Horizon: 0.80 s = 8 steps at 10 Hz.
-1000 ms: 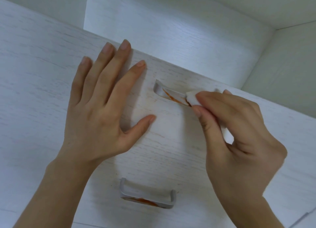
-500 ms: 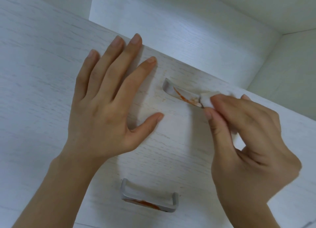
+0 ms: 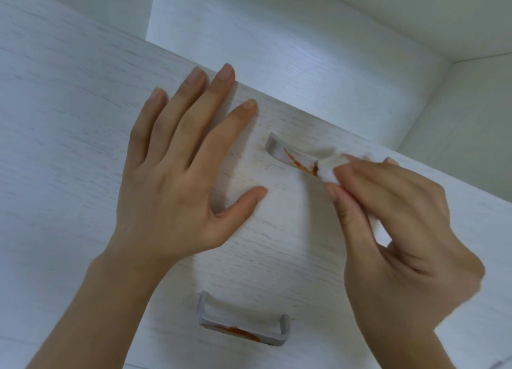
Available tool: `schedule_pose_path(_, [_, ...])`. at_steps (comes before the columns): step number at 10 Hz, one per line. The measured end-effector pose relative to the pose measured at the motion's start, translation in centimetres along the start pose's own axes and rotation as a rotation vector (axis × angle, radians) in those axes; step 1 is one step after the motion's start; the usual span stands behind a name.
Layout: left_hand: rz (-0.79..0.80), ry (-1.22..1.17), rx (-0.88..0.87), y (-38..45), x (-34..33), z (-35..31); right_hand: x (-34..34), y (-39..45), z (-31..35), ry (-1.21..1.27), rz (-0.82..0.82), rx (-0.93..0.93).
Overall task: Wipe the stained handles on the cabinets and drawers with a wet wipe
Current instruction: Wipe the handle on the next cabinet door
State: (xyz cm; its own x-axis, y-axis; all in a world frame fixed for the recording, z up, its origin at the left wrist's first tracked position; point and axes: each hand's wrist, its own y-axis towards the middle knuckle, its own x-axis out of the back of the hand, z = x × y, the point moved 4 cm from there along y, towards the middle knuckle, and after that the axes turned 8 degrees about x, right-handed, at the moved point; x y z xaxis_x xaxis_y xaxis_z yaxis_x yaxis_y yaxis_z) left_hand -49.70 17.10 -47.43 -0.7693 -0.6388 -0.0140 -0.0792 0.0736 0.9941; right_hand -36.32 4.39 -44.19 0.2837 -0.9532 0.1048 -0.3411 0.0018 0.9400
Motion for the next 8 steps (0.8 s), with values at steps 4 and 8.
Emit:
schedule_pose_path(4, [-0.013,-0.001,-0.004,0.0,0.0,0.1,-1.0,0.3,0.2,0.014,0.029,0.029])
schedule_pose_path(8, [-0.006,-0.003,-0.006,0.0,0.0,0.1,-1.2,0.8,0.4,-0.008,0.055,0.137])
